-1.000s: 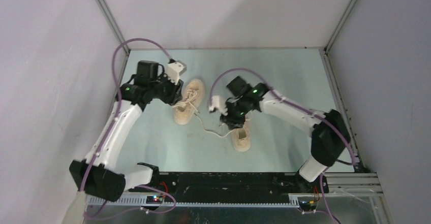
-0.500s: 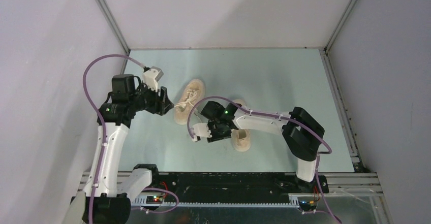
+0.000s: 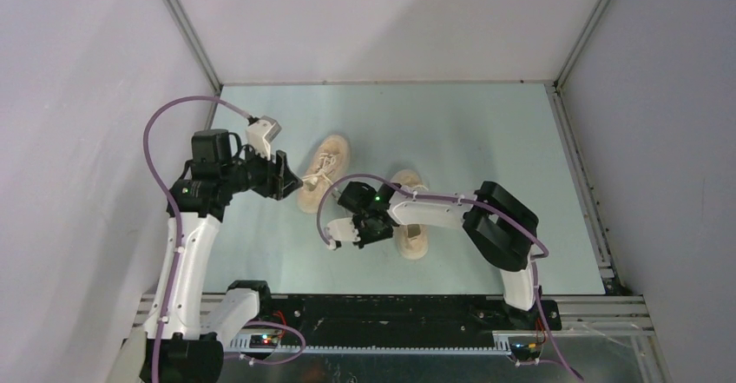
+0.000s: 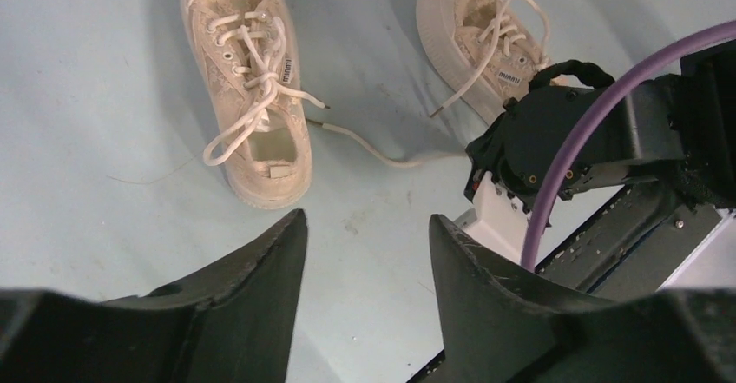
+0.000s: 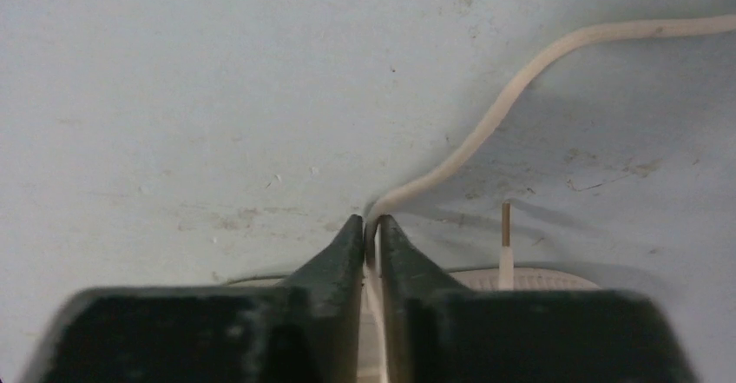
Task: Tie the shoes
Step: Pick up the shoelace at the center of the board.
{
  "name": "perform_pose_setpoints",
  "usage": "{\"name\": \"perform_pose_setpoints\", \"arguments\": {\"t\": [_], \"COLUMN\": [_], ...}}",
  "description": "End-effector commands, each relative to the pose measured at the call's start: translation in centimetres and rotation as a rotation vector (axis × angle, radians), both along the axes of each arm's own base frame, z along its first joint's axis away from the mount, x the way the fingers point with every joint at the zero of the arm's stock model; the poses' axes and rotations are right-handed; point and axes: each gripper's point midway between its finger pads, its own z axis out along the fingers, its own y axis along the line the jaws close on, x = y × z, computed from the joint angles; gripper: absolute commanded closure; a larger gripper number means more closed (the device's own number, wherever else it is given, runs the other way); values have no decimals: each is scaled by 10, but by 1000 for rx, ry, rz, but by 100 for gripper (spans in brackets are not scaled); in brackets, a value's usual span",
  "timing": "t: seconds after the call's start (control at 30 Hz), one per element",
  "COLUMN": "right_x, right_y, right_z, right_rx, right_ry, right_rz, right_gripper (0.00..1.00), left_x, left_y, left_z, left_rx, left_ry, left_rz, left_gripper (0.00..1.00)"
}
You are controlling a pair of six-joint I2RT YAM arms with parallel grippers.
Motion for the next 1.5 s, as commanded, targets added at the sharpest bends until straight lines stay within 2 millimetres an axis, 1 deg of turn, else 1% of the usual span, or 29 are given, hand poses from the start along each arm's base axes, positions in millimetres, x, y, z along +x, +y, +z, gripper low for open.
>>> {"name": "perform_pose_setpoints", "arguments": {"t": [0.0, 0.07, 0.1, 0.2, 0.23, 0.27, 0.4, 0.53, 0.57, 0.6, 0.63, 0.67, 0.7, 0.73, 0.77, 0.8, 0.83, 0.87, 0.9, 0.93, 0.97, 1.0, 1.03, 1.13, 1.23, 1.33, 1.37, 1.4, 1.47], "right_x": [14, 19, 18, 12, 12, 10, 8, 13, 15, 17, 20, 22, 28, 27, 32, 32, 34, 34, 34, 34, 33, 33, 33, 34, 36, 41, 41, 42, 43], "right_y": [7, 5, 7, 8, 10, 10, 8, 5, 6, 4, 5, 3, 1, 1, -2, -4, -7, -9, -12, -14, -15, -16, -17, -17, -20, -27, -29, -32, -36], "right_z": [3, 17, 30, 61, 76, 86, 130, 158, 159, 164, 167, 172, 174, 179, 181, 184, 184, 187, 187, 191, 191, 194, 195, 199, 204, 210, 211, 211, 209], "right_rx": [4, 19, 66, 204, 255, 312, 503, 644, 661, 687, 704, 732, 754, 774, 788, 801, 808, 817, 824, 835, 840, 851, 855, 869, 884, 903, 907, 906, 907], "right_ry": [-66, -86, -68, 56, 77, 152, 372, 568, 592, 639, 666, 706, 726, 755, 763, 765, 763, 756, 758, 751, 758, 750, 757, 763, 784, 807, 813, 816, 821], "right_rz": [-22, -52, -64, -127, -138, -164, -227, -293, -301, -321, -345, -352, -381, -376, -392, -388, -398, -397, -402, -396, -398, -390, -394, -394, -406, -436, -438, -449, -465], "right_gripper": [98, 100, 100, 100, 100, 100, 100, 100, 100, 100, 100, 100, 100, 100, 100, 100, 100, 100, 100, 100, 100, 100, 100, 100, 100, 100, 100, 100, 100], "left_x": [-6, -9, -11, -8, -7, -8, -8, -7, -8, -4, -3, 0, 1, 0, 4, 6, 10, 13, 10, 5, 11, 7, 9, 8, -11, -18, -10, -2, 18], "left_y": [-4, -2, -1, -4, -8, -10, -29, -61, -74, -80, -94, -102, -116, -127, -134, -140, -143, -143, -140, -132, -133, -130, -133, -145, -156, -149, -144, -142, -144], "left_z": [-2, -10, -10, -22, -16, -24, -28, -39, -38, -45, -42, -50, -45, -54, -50, -57, -44, -47, -31, -37, -16, -18, -10, -22, -34, -33, -35, -25, -21], "left_rx": [5, 37, 55, 97, 121, 165, 295, 368, 365, 372, 359, 354, 339, 328, 323, 333, 337, 355, 369, 400, 409, 415, 398, 326, 250, 316, 390, 416, 399], "left_ry": [-40, -69, -104, -223, -297, -333, -519, -638, -675, -666, -700, -678, -710, -687, -703, -672, -662, -616, -582, -500, -526, -487, -486, -423, -356, -370, -403, -423, -413], "left_rz": [-68, -94, -108, -162, -185, -226, -394, -602, -647, -675, -707, -734, -759, -797, -803, -819, -816, -820, -829, -841, -826, -836, -823, -813, -925, -1025, -1044, -1025, -960], "left_gripper": [42, 43, 43, 43, 43, 42, 41, 39, 39, 38, 38, 38, 38, 38, 38, 38, 39, 40, 40, 40, 40, 40, 39, 39, 39, 38, 38, 38, 38]}}
